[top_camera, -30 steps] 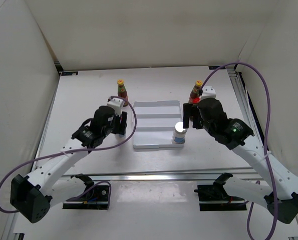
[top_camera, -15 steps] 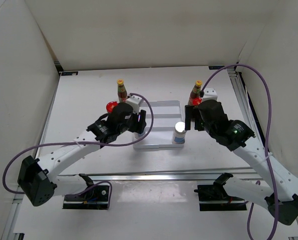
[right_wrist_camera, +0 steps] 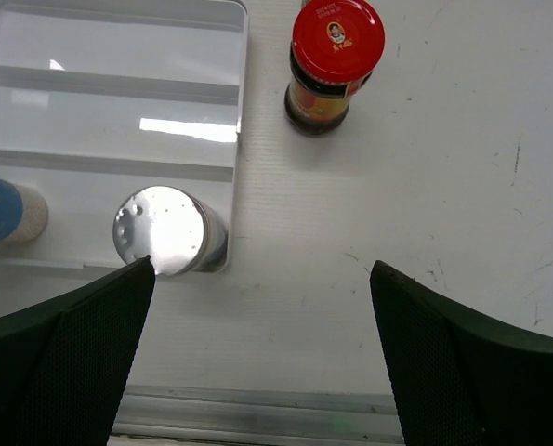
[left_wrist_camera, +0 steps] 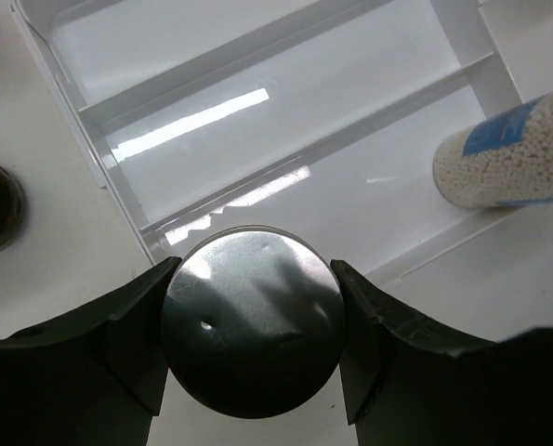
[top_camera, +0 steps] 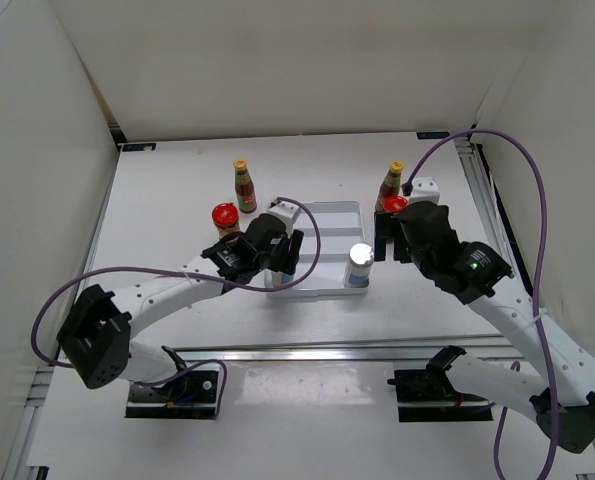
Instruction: Organize the condiment bottles
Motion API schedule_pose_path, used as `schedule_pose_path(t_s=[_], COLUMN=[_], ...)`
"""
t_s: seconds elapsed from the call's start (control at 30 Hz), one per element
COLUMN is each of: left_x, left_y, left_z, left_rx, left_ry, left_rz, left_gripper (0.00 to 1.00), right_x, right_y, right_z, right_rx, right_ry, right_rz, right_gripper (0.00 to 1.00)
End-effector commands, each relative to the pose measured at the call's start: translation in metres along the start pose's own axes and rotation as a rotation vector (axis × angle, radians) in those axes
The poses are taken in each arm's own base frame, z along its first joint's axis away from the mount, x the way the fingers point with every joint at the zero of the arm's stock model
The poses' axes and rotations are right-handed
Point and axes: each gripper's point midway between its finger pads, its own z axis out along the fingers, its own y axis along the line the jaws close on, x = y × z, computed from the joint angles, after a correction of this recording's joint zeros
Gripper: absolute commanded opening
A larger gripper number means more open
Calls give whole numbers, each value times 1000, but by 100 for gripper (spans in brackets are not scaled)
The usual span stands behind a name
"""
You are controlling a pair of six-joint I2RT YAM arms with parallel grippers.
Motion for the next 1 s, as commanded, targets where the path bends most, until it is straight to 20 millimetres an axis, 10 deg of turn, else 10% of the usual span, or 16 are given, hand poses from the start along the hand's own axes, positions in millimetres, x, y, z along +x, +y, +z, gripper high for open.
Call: schedule_pose_path(t_s=[0.0,0.1,0.4,0.6,0.83,0.97], left_x=[-16,-24,-84,-108,-82,-26], left_y=[2,4,26,63,130,178], left_z=[2,1,-54,-98,-138,-169], left_rx=[-37,-60,-191,-351,-690,-1017], left_ry=[-46,-50,-233,-387,-448,-437], left_rz=[-27,-37,-105,-174,-207,-150], left_gripper=[53,100,100,100,100,100], right_x=[-6,0,-14,-22,-14,-17], right_y=[-16,-22,-38,-50,-51,-42], right_z=[-4,7,25,72,119,142], right_rx=[73,119,152,131,84,51], right_ry=[-24,19,84,216,318,340], right_rz=[10,11,52,125,117,121], right_gripper=[100,100,100,100,100,100])
